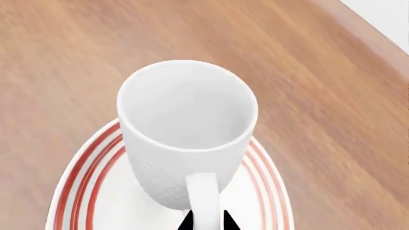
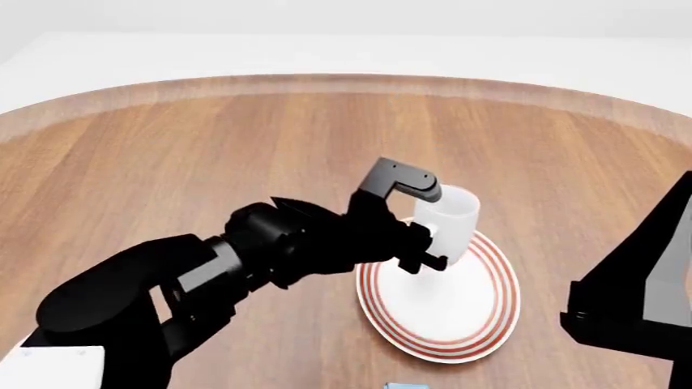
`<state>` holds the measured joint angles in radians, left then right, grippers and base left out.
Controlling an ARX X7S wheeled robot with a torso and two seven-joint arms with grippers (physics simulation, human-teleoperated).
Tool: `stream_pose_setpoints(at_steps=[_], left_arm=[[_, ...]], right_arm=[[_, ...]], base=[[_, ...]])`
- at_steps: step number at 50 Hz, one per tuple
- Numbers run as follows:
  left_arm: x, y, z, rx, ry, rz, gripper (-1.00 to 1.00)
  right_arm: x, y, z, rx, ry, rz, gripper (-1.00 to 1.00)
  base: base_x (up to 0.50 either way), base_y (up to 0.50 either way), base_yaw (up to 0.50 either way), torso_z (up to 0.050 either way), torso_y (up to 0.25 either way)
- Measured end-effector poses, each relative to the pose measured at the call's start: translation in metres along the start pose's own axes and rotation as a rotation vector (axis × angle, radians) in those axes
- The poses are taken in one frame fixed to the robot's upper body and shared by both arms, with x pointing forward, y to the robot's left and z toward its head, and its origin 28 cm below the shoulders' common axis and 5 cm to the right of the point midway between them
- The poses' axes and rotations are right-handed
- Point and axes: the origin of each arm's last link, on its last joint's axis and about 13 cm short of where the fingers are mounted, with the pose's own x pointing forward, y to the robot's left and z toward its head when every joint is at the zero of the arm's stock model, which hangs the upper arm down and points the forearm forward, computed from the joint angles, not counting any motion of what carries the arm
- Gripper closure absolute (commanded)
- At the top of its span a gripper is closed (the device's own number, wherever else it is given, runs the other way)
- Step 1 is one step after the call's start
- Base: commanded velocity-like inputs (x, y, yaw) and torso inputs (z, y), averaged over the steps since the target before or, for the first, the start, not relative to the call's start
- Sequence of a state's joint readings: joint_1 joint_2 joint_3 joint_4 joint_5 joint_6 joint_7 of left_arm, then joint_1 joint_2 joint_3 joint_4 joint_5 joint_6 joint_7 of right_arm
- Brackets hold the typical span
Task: Pick up the white mug and put it on the plate, and put the chocolate pudding to the right of the plate.
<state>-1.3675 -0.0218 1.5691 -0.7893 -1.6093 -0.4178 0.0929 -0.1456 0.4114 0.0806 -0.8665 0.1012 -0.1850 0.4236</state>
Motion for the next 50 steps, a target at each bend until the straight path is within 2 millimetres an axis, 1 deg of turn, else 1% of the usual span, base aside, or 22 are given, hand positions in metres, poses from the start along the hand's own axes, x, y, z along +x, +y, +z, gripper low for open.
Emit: stream_pose_setpoints(at_steps=[16,50], left_arm=[[0.002,-0.006,-0.006,-0.002,0.03,-0.024,1.0],[0.009,-0.009,-0.025,-0.012,0.06,-0.021,1.0]], right_arm=[[0.0,0.0,-0.002,0.007,0.003,0.0,-1.0],[-0.002,0.0,-0.002,0.007,0.007,-0.001,-1.0]], base=[[0.0,0.0,0.0,0.0,0.001],[0.0,0.0,0.0,0.0,0.0]])
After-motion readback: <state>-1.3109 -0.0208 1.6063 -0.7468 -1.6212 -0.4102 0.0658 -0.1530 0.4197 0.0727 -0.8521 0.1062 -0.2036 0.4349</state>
